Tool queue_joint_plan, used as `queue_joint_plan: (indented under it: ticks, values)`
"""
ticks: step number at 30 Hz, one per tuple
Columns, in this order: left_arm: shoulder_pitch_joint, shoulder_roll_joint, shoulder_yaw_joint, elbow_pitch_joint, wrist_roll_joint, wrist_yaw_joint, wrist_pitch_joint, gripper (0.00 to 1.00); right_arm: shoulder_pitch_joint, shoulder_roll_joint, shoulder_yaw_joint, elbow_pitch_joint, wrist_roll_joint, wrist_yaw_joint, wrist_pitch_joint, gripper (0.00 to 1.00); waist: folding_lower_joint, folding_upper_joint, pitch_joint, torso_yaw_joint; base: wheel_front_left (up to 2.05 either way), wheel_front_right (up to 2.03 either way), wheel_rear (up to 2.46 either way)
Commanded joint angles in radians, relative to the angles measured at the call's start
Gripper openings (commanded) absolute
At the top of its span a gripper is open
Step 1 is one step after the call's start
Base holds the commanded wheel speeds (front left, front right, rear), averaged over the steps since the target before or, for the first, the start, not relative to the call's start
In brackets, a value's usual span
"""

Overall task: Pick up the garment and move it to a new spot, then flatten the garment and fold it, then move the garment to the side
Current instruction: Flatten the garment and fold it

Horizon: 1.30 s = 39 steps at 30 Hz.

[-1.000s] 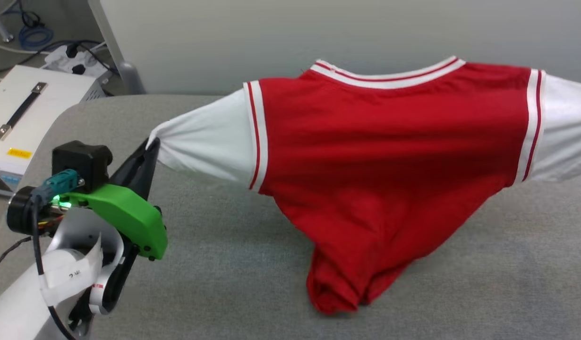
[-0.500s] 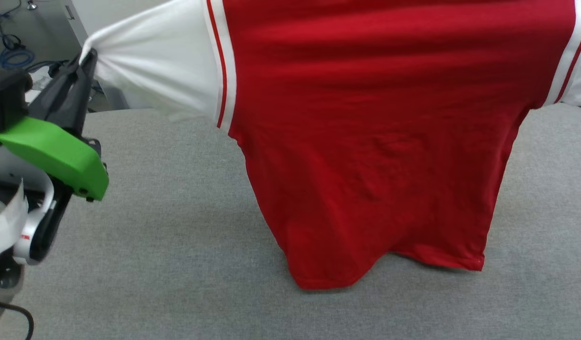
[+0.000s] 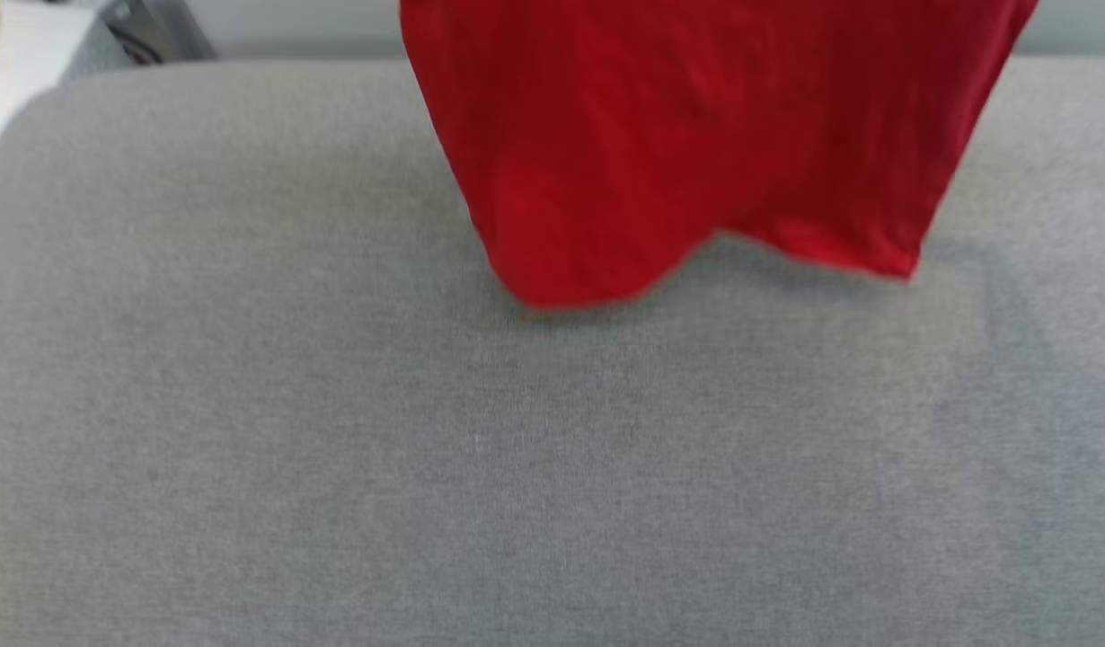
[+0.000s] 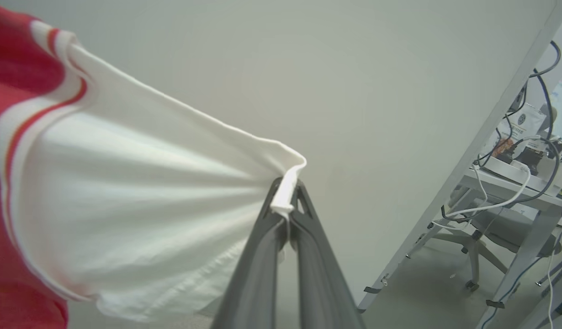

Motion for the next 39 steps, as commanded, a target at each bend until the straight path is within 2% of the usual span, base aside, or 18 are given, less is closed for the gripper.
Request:
queue_joint_plan:
  ticks: [1, 6, 8, 13, 17, 23, 29, 39]
  values:
    - [-0.059, -0.007, 0.003, 0.046, 0.022, -0.015, -0.003, 0.00, -0.060, -0.012, 0.013, 0.033, -0.016, -0.002, -0.017, 0.00, 0.0000, -0.0001, 0.167, 0.010, 0.00, 0.00, 0.00]
    - [-0.301, -0.050, -0.007, 0.224, 0.078, -0.092, -0.039, 0.00, -0.292, 0.020, 0.077, 0.168, -0.063, -0.002, -0.084, 0.00, 0.0000, -0.0001, 0.285, 0.002, 0.00, 0.00, 0.00]
    - [-0.493, -0.093, -0.019, 0.375, 0.141, -0.129, -0.121, 0.00, -0.463, 0.054, 0.108, 0.308, -0.111, -0.002, -0.160, 0.00, 0.0000, -0.0001, 0.367, -0.002, 0.00, 0.00, 0.00]
    - [-0.638, -0.161, -0.033, 0.530, 0.179, -0.146, -0.226, 0.00, -0.588, 0.100, 0.114, 0.446, -0.138, -0.002, -0.269, 0.00, 0.0000, -0.0001, 0.421, -0.003, 0.00, 0.00, 0.00]
    - [-0.687, -0.205, -0.053, 0.632, 0.197, -0.155, -0.308, 0.00, -0.629, 0.119, 0.135, 0.528, -0.143, -0.002, -0.346, 0.00, 0.0000, -0.0001, 0.441, 0.003, 0.00, 0.00, 0.00]
    - [-0.637, -0.261, -0.096, 0.752, 0.195, -0.170, -0.408, 0.00, -0.616, 0.136, 0.172, 0.631, -0.126, -0.002, -0.409, 0.00, 0.0000, -0.0001, 0.433, 0.018, 0.00, 0.00, 0.00]
    - [-0.502, -0.306, -0.135, 0.825, 0.167, -0.179, -0.480, 0.00, -0.519, 0.160, 0.227, 0.676, -0.070, -0.002, -0.447, 0.00, 0.0000, -0.0001, 0.382, 0.023, 0.00, 0.00, 0.00]
    - [-0.178, -0.354, -0.155, 0.865, 0.082, -0.186, -0.535, 0.00, -0.219, 0.155, 0.319, 0.647, 0.105, -0.002, -0.434, 0.00, 0.0000, -0.0001, 0.203, 0.030, 0.00, 0.00, 0.00]
